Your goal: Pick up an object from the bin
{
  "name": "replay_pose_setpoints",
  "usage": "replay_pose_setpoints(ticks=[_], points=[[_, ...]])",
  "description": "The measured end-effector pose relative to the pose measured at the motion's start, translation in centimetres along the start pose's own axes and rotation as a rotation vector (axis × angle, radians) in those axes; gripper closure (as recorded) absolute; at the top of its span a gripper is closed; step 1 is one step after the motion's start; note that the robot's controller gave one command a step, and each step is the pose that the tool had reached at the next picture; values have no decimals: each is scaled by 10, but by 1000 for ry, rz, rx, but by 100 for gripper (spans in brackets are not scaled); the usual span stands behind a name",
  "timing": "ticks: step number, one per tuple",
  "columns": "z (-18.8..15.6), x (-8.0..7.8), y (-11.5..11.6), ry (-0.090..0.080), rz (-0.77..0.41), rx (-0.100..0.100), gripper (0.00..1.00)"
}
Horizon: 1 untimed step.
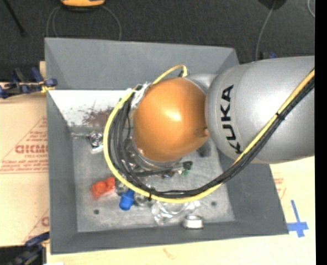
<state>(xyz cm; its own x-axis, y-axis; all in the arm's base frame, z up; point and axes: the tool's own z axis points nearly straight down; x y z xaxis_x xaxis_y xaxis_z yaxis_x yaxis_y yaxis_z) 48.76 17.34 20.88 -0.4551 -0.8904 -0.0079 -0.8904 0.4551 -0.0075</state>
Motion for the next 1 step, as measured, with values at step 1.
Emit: replay_pose_setpoints(ticks=[1], points=[[-5,-42,7,1,-298,-6,100]])
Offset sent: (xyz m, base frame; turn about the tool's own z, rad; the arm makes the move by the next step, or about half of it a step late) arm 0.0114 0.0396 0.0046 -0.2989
